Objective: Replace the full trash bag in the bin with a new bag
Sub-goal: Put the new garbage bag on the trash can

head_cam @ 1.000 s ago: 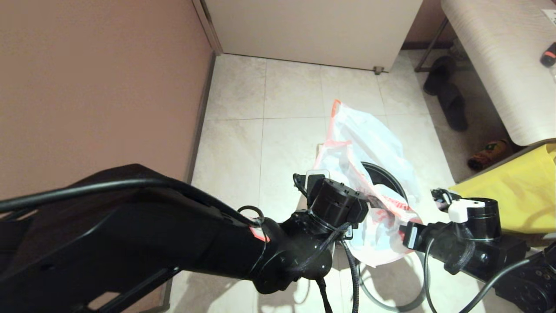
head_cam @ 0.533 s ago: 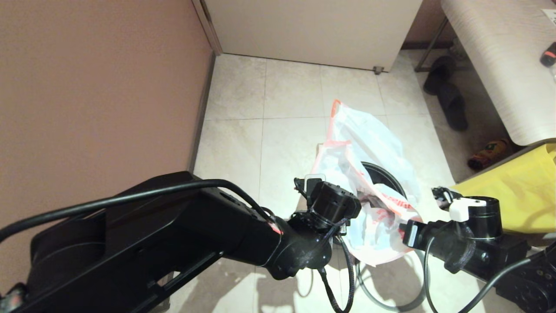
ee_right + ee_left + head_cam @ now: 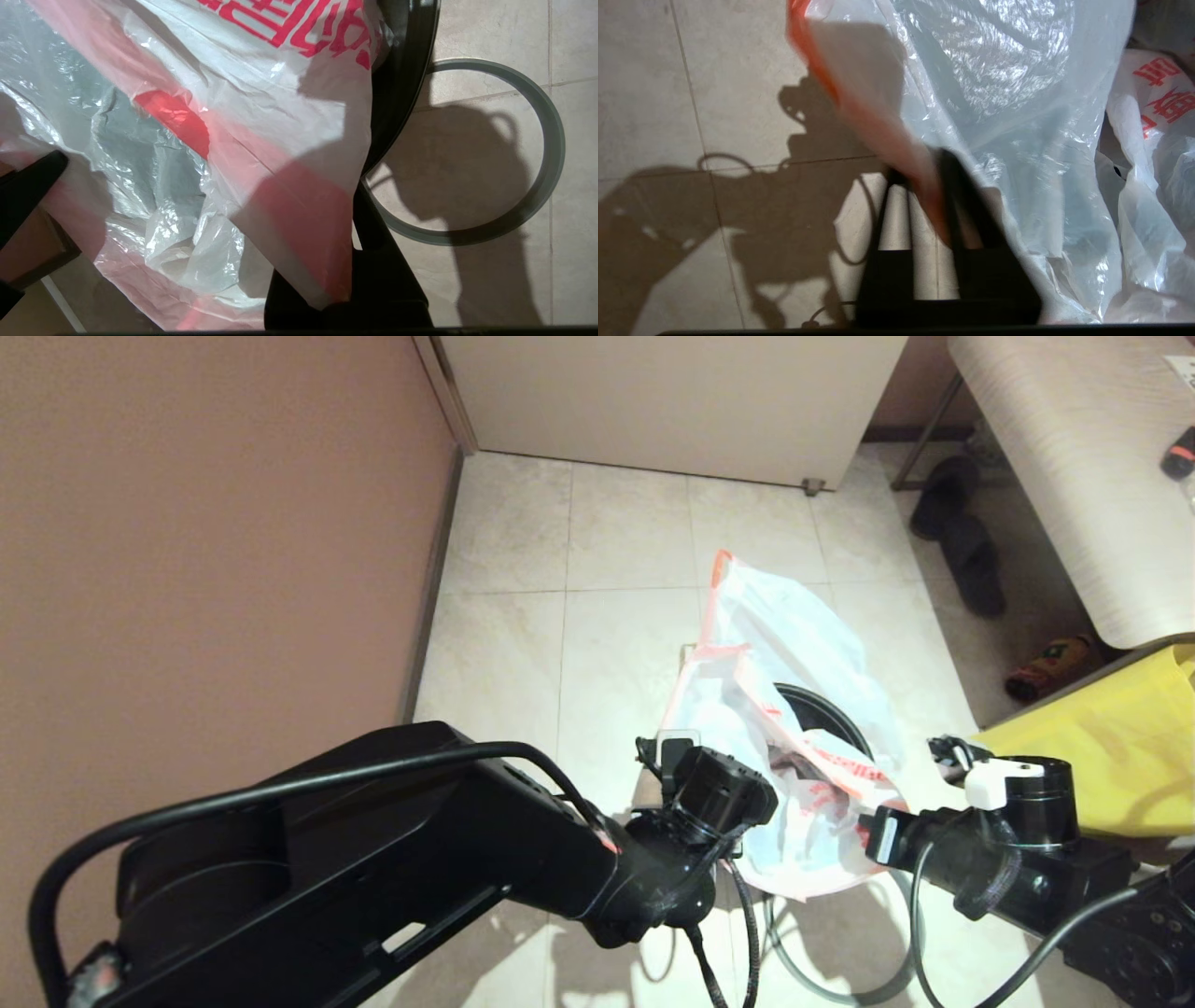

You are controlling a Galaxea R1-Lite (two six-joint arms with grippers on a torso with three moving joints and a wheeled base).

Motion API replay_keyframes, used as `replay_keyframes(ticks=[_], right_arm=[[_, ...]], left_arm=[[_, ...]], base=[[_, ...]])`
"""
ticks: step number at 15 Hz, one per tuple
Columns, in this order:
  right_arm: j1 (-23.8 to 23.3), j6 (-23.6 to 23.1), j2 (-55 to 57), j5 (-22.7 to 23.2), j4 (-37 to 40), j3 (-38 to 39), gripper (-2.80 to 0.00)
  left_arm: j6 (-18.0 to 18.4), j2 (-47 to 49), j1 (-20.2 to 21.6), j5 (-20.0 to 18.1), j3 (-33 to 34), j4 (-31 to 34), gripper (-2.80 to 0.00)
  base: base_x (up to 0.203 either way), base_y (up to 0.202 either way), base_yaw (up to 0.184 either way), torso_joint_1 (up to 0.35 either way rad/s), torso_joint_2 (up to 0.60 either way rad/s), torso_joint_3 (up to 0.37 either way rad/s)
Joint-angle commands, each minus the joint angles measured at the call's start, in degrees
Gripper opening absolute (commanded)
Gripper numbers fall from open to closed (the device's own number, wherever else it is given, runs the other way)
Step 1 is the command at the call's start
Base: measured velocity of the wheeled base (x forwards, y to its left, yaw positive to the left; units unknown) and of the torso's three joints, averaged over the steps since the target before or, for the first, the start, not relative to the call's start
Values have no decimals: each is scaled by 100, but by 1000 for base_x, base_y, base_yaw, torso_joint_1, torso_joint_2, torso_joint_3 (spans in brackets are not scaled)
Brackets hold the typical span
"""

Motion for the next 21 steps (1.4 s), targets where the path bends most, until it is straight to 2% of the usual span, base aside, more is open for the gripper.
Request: replay_keyframes(ticks=[1, 4, 8, 13, 17, 21], right_arm=[[-62, -7, 171, -13, 9, 95, -280], [-281, -59, 283, -13, 18, 316, -280], [-335, -68, 684, -18, -1, 329, -280], [-547, -325, 1761, -14, -166, -471, -280], [-612, -437, 2332, -13, -248, -855, -280], [-615, -481, 2525, -22, -976, -927, -280]], left_arm=[[-45, -9, 11, 19, 334, -12, -280], [-15, 41, 153, 6, 549, -102, -280], [76, 397, 430, -4, 269, -121, -280], [396, 923, 620, -128, -629, -90, -280], [426, 1293, 539, -256, -681, -116, -280], [407, 1368, 557, -267, -852, -121, -280]], base=[[0, 0, 0, 0, 0, 0], [0, 0, 0, 0, 0, 0], [0, 0, 0, 0, 0, 0], [0, 0, 0, 0, 0, 0], [0, 0, 0, 0, 0, 0], [0, 0, 0, 0, 0, 0]])
